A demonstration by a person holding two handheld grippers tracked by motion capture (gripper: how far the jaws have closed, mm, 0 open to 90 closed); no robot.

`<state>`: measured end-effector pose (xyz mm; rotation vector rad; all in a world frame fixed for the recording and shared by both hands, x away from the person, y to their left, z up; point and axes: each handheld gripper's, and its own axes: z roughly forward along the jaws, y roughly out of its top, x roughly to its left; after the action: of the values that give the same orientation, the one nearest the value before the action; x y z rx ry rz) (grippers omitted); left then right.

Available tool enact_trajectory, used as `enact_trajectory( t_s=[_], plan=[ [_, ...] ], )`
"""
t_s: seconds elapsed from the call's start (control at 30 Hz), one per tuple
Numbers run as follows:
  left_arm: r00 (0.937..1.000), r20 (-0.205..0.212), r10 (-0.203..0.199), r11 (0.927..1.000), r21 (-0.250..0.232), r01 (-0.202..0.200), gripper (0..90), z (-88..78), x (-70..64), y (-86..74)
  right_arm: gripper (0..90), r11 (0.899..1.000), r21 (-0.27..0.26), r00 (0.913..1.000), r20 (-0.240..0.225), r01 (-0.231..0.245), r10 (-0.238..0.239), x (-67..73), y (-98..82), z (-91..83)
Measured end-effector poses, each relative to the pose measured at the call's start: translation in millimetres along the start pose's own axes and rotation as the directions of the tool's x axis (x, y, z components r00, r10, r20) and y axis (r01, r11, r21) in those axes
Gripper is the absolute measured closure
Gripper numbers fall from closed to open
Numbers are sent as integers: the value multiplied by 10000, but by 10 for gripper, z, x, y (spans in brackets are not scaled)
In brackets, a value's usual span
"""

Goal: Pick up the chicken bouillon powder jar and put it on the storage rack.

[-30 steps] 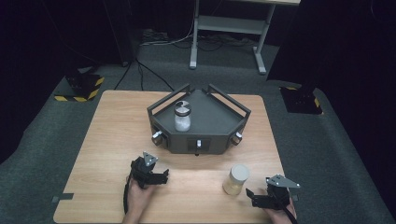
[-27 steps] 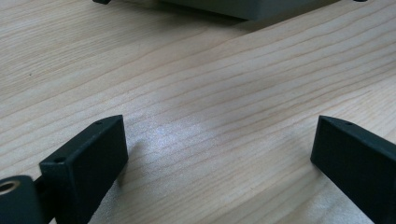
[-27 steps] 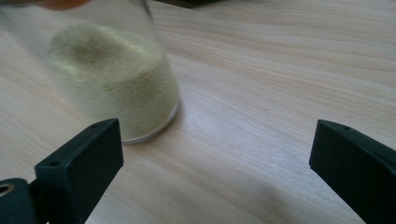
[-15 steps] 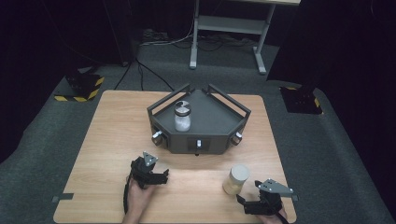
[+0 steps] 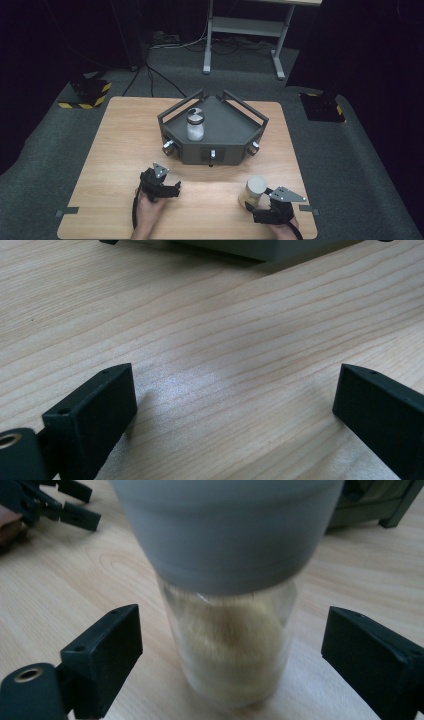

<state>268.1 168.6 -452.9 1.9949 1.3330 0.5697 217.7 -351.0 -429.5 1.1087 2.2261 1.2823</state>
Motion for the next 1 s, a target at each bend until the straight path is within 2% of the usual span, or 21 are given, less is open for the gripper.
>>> enact_trajectory(
  t_s=[0.4,0.5,0.63,1.0],
  plan=[
    [10000,-1,4,10000,-1,-4,38,0,0,0,241,9985,-534,9999,-96,135,-140,13,51,94],
    [10000,-3,2,10000,-1,-2,38,0,0,0,269,9979,-601,9997,54,221,-218,45,51,110],
    [10000,-2,3,10000,-1,-3,38,0,0,0,312,9971,-754,9999,84,84,-78,32,23,111],
    [10000,-2,1,10000,-2,-1,38,0,0,0,336,9949,-941,9989,354,352,-320,95,-14,107]
  ],
)
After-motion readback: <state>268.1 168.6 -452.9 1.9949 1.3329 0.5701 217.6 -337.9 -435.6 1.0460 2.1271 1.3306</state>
